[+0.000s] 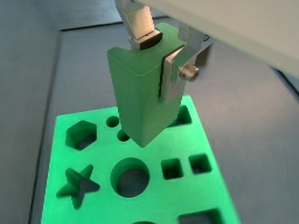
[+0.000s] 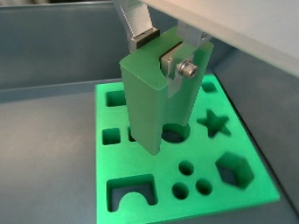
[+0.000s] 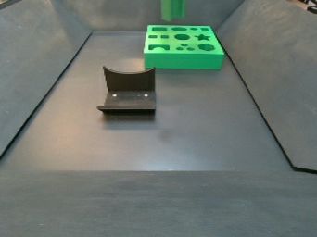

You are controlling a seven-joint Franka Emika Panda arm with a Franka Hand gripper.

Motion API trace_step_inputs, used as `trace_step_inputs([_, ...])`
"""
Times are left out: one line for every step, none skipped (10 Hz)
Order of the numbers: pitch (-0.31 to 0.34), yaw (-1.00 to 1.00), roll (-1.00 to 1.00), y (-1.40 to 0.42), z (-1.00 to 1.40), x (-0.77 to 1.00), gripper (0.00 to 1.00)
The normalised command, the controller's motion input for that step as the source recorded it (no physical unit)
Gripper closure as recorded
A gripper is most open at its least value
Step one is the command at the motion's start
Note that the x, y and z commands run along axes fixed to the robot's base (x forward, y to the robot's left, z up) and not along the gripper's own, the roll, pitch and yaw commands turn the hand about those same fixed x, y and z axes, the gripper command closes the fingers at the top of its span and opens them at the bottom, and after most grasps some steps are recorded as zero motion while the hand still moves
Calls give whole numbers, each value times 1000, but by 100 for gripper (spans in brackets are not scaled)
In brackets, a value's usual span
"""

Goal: Insert the arch object.

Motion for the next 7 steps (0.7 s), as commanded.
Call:
trace_step_inputs([0,-1000,-13,0,-323,11,100])
trace_step_inputs([0,-929,0,94,-271,123,100])
trace_step_inputs([0,-726,116,214,-203,269,100])
trace_step_inputs([0,-669,110,274,-209,254,100])
trace_step_inputs([0,-654,50,326,-209,263,100])
trace_step_inputs([0,-680,0,320,-194,309,100])
trace_step_inputs([0,-757,0,249,-166,374,100])
